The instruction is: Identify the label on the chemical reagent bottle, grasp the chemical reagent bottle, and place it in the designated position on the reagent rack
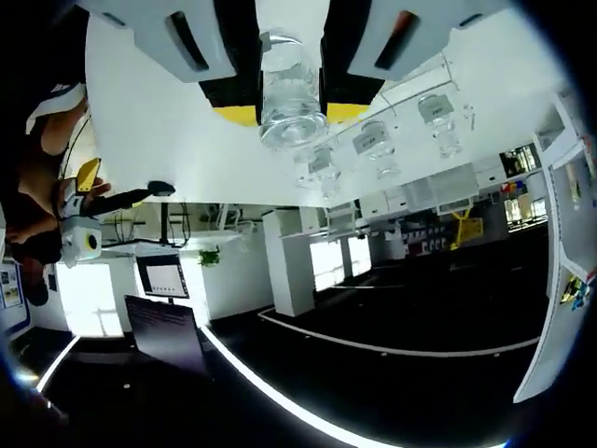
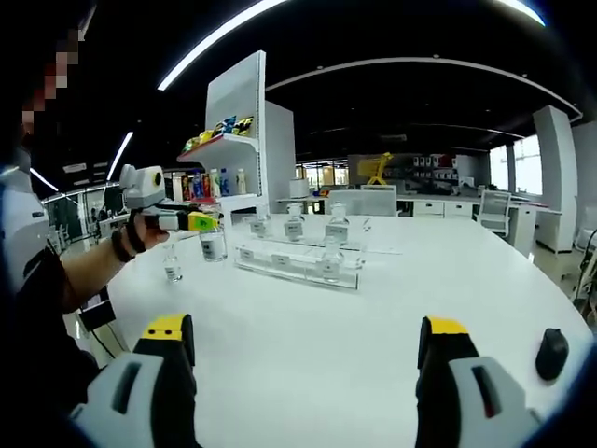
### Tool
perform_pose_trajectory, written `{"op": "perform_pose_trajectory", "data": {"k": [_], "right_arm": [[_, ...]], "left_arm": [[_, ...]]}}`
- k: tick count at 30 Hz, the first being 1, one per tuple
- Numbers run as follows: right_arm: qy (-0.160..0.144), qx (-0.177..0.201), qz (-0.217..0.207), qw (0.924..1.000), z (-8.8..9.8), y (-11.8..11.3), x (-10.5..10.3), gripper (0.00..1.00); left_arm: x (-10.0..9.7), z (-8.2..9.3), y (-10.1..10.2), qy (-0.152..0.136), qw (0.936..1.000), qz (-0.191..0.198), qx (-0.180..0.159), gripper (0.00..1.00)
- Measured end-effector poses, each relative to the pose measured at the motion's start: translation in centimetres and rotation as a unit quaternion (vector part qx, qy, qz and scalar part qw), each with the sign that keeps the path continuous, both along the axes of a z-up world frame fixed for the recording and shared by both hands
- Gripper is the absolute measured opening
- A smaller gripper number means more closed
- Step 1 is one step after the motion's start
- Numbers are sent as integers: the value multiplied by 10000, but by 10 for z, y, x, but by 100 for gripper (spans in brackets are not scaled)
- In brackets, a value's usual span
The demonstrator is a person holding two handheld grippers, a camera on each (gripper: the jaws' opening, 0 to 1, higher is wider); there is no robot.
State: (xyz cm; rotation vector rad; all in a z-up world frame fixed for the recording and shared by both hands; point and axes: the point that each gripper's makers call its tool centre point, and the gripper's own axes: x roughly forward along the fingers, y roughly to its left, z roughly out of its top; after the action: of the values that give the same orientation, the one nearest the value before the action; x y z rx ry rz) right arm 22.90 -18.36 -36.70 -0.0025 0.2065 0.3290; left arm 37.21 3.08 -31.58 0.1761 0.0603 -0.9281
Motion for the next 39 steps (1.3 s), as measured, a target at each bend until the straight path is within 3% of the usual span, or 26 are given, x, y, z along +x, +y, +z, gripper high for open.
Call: {"op": "perform_pose_trajectory", "data": {"k": [10, 13, 17, 19, 22, 29, 39], "right_arm": [[49, -37, -55, 10000, -2, -2, -9, 96], [26, -50, -100, 9999, 1, -5, -11, 96], [63, 142, -55, 9999, 1, -5, -11, 96], [66, 222, -48, 9997, 1, -4, -11, 96], [59, 175, -61, 9998, 0, -4, -10, 96], [117, 167, -76, 9998, -3, -5, -9, 96], [164, 199, -40, 9997, -6, -1, -8, 95]], "left_arm": [[64, -17, -24, 72, 9995, 298, 22, 23], [79, -14, -27, 279, 9978, 430, -420, 23], [92, -10, -31, 218, 9972, 526, -482, 23], [100, -10, -33, 5, 9976, 623, -293, 23], [112, -14, -36, -39, 9970, 748, -207, 23], [127, -19, -33, -158, 9937, 1058, -329, 23], [136, -25, -30, -602, 9884, 1368, -281, 23]]}}
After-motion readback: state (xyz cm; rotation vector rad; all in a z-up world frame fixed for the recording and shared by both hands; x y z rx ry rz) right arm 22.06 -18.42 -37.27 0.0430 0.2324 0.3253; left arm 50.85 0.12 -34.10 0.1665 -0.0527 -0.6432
